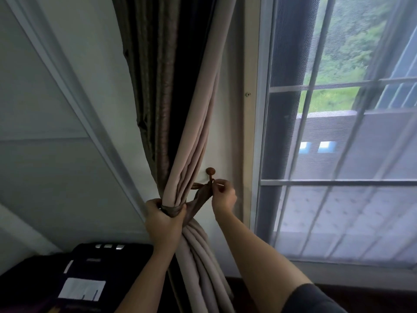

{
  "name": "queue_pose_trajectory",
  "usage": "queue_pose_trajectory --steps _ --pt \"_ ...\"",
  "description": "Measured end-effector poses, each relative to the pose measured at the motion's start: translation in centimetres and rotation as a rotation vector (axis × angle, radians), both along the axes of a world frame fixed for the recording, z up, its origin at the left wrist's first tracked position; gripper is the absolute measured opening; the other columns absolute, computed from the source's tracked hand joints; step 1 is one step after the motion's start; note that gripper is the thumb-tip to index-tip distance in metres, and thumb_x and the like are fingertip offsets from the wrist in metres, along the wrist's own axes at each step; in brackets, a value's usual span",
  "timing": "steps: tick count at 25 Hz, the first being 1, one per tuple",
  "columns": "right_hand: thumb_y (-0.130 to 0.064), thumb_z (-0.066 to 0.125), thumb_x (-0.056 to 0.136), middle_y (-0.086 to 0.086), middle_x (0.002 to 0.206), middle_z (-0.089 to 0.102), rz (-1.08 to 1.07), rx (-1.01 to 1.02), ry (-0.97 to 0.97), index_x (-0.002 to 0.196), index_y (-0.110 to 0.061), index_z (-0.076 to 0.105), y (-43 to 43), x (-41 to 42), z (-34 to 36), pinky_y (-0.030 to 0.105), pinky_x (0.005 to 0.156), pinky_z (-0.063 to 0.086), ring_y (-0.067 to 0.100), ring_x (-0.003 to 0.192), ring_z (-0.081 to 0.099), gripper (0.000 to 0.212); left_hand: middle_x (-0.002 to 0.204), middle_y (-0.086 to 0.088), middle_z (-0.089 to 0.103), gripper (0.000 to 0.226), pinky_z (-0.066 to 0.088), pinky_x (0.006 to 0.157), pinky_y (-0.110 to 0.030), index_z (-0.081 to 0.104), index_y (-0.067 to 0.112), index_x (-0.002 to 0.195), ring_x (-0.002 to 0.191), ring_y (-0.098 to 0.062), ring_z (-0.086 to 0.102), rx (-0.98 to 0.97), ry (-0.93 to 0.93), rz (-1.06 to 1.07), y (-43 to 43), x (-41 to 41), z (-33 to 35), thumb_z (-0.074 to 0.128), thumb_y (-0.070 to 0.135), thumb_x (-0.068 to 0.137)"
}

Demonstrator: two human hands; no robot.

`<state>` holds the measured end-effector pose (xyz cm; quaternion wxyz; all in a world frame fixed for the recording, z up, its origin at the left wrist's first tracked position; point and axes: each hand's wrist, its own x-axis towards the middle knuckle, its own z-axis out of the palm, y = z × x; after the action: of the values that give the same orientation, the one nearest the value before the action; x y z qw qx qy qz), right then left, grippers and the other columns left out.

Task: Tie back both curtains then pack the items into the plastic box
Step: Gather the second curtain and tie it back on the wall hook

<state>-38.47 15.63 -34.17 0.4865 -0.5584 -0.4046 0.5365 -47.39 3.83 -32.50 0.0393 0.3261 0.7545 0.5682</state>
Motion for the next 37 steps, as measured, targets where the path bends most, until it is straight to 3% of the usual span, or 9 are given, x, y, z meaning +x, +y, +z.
queue_pose_trajectory --steps 4,10,14,18,23,27,33,37 --pt "-0.005 0.054 0.091 0.008 0.102 0.071 0.09 0.169 -0.17 0.108 -0.01 0.07 0.6 0.0 -0.6 0.017 0.08 0.047 0.011 0.086 0.06 0.024 0.092 -0.013 0.065 0.05 0.054 0.072 -0.039 0.049 0.007 0.098 0.083 -0.03 0.063 -0.014 0.018 0.013 0.5 -0.1 -0.4 0.084 0.021 0.065" --pt "-0.003 0.051 0.09 0.025 0.099 0.068 0.311 0.371 -0.451 0.099 0.005 0.068 1.7 1.2 -0.2 0.045 0.085 0.051 0.036 0.092 0.062 0.02 0.092 -0.012 0.064 0.049 0.049 0.069 -0.031 0.052 0.003 0.098 0.082 -0.024 0.062 -0.004 0.035 -0.01 0.7 0.4 -0.6 0.084 0.018 0.064" --pt "-0.007 0.051 0.091 0.012 0.104 0.068 0.406 0.464 -0.574 0.104 -0.005 0.069 2.6 1.8 -0.1 0.032 0.081 0.048 0.025 0.093 0.061 0.022 0.091 -0.011 0.063 0.049 0.046 0.068 -0.028 0.051 0.002 0.098 0.081 -0.022 0.06 -0.005 0.025 -0.026 0.9 0.4 -0.3 0.084 0.016 0.064" --pt "-0.007 0.052 0.09 0.014 0.101 0.066 0.48 0.524 -0.644 0.103 -0.006 0.068 3.0 1.9 -0.6 0.031 0.077 0.044 0.027 0.091 0.059 0.021 0.09 -0.011 0.064 0.049 0.048 0.068 -0.028 0.051 0.004 0.098 0.08 -0.022 0.061 -0.015 0.04 -0.026 0.7 0.1 -0.5 0.085 0.017 0.064" --pt "-0.016 0.054 0.092 0.01 0.106 0.066 0.546 0.507 -0.644 0.112 -0.01 0.067 4.0 2.0 -0.6 0.017 0.071 0.033 0.018 0.09 0.058 0.024 0.09 -0.011 0.064 0.05 0.047 0.066 -0.028 0.05 0.005 0.096 0.08 -0.024 0.061 -0.015 0.048 -0.021 1.0 0.0 -0.5 0.085 0.018 0.062" --pt "-0.022 0.051 0.095 0.013 0.105 0.065 0.62 0.491 -0.701 0.116 -0.012 0.064 4.5 2.2 -0.6 0.024 0.074 0.038 0.023 0.092 0.058 0.027 0.09 -0.012 0.065 0.052 0.048 0.067 -0.029 0.052 0.003 0.097 0.08 -0.027 0.063 -0.028 0.062 -0.001 1.2 -0.4 -0.7 0.086 0.019 0.061" --pt "-0.021 0.049 0.094 0.011 0.099 0.062 0.71 0.629 -0.865 0.1 -0.009 0.065 5.6 2.1 -0.8 0.031 0.075 0.041 0.026 0.09 0.057 0.021 0.088 -0.01 0.064 0.051 0.047 0.066 -0.027 0.052 0.003 0.097 0.078 -0.023 0.062 -0.019 0.074 -0.012 1.1 -0.3 -0.7 0.086 0.019 0.061" --pt "-0.021 0.054 0.091 0.007 0.1 0.064 0.698 0.632 -0.912 0.101 -0.011 0.065 5.6 1.6 -1.9 0.033 0.077 0.046 0.024 0.09 0.059 0.018 0.089 -0.006 0.062 0.051 0.045 0.066 -0.026 0.051 0.005 0.098 0.079 -0.019 0.059 -0.03 0.071 -0.005 1.2 0.0 -0.8 0.085 0.019 0.063"
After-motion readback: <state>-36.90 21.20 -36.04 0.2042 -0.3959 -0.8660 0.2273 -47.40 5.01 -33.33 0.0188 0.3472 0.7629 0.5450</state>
